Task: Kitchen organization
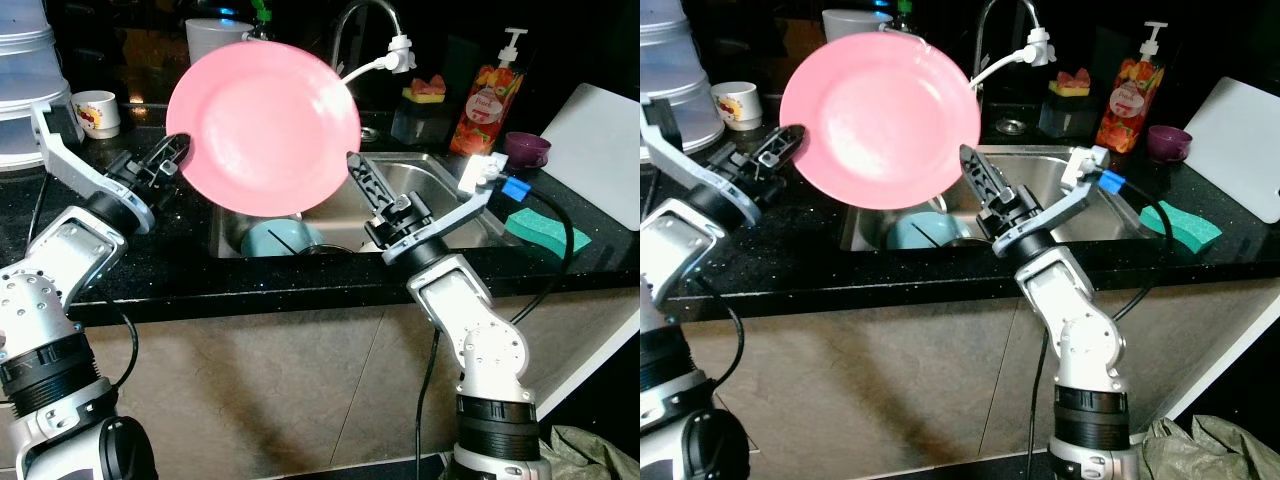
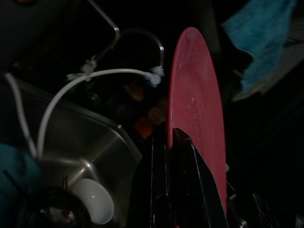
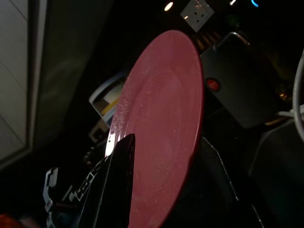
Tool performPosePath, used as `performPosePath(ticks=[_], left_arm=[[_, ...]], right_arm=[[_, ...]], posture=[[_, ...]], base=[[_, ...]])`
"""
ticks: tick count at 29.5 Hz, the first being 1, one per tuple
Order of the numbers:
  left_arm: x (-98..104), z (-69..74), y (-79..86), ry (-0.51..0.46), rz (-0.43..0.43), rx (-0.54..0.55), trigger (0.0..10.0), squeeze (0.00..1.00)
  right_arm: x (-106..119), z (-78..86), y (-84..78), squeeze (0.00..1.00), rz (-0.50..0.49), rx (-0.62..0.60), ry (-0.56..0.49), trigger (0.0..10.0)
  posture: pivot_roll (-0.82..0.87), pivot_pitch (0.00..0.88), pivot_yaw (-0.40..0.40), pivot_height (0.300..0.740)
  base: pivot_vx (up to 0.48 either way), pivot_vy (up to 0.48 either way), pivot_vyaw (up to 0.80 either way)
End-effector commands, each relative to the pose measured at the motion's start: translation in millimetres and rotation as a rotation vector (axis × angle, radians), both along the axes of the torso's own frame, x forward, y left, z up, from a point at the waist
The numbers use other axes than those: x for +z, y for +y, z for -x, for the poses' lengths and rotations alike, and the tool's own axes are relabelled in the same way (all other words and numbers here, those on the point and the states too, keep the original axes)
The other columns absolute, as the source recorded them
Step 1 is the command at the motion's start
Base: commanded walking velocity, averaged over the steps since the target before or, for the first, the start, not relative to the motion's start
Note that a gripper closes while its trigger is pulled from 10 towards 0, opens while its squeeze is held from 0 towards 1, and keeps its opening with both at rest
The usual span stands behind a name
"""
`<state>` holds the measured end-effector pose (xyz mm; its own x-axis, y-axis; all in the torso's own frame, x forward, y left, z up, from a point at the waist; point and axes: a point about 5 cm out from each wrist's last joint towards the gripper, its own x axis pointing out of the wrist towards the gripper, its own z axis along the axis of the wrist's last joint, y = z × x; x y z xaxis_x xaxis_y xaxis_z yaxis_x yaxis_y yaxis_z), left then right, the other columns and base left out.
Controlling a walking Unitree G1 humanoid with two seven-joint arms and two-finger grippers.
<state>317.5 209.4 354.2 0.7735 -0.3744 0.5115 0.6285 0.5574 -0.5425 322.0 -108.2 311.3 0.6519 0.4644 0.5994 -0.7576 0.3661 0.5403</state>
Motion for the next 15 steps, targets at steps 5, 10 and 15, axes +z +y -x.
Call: performPosePath(ticks=[5, 10, 15], left_arm=[[6, 8.3, -10.7, -0.068, -0.035, -0.07, 10.0, 0.0], [5, 10.1, -16.1, -0.082, -0.063, -0.117, 10.0, 0.0], [1, 11.4, -20.5, -0.08, -0.11, -0.129, 10.0, 0.0]], right_arm=[[2, 4.7, -3.9, 0.0, -0.015, 0.026, 0.004, 10.0], [1, 5.0, -2.2, 0.0, -0.007, 0.038, 0.012, 10.0], [0, 4.7, -3.2, 0.0, -0.006, 0.035, 0.026, 0.0]], posture=[[0.1, 0.144, -0.065, 0.74], [0.1, 0.146, -0.063, 0.74], [0.1, 0.149, -0.065, 0.74]], base=[[0.0, 0.0, 0.0], [0.0, 0.0, 0.0], [0.0, 0.0, 0.0]])
